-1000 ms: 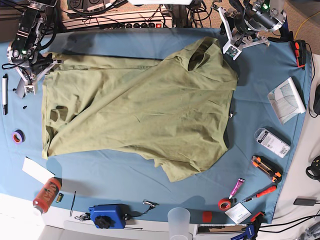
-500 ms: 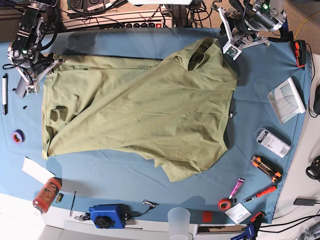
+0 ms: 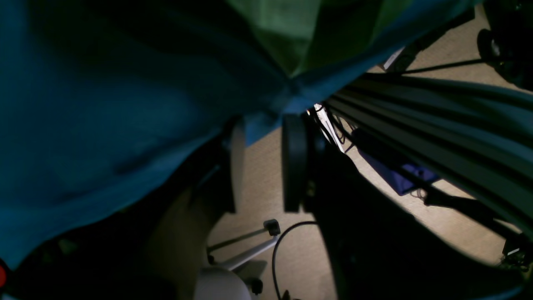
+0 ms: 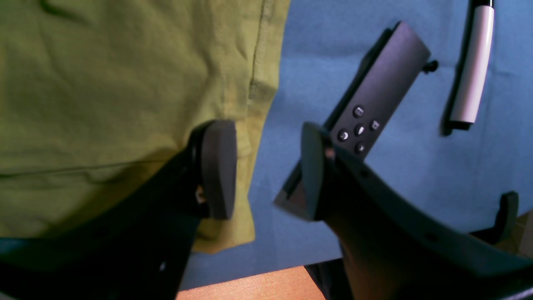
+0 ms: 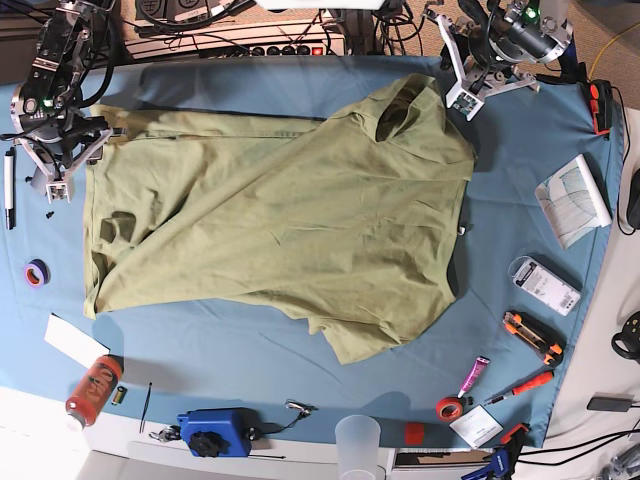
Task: Layout the t-shirt on the table in an organized manner, then fold the t-shirt properly
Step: 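Release the hem and reposition the right gripper at the shirt edge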
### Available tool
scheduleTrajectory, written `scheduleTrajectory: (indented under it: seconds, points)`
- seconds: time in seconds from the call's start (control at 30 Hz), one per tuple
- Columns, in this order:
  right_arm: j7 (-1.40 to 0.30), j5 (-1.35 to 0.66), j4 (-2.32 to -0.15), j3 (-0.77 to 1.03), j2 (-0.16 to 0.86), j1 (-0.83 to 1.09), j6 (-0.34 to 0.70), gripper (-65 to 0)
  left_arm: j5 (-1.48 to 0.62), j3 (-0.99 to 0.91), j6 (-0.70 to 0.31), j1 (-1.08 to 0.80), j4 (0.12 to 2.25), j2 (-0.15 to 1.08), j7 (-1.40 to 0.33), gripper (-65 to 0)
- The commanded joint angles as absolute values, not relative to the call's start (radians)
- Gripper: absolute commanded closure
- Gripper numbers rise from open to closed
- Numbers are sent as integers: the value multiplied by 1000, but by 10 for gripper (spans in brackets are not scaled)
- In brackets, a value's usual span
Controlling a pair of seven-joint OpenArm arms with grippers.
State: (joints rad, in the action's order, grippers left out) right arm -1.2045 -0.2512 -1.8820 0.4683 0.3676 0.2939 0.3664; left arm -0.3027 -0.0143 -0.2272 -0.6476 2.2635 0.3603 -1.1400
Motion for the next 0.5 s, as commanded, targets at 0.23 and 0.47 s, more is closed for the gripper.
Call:
scheduleTrajectory:
  seconds: [0.23,0.47]
  points:
    - [-1156,-284,-1778,472,385,288,375,-256,-307,-16,-225,-651,2283,366,-1126,-168]
    - [-1155,-298,-1770,472,385,285,378,-170,-310,-16,-225,-651,2283,366,-1125,-168]
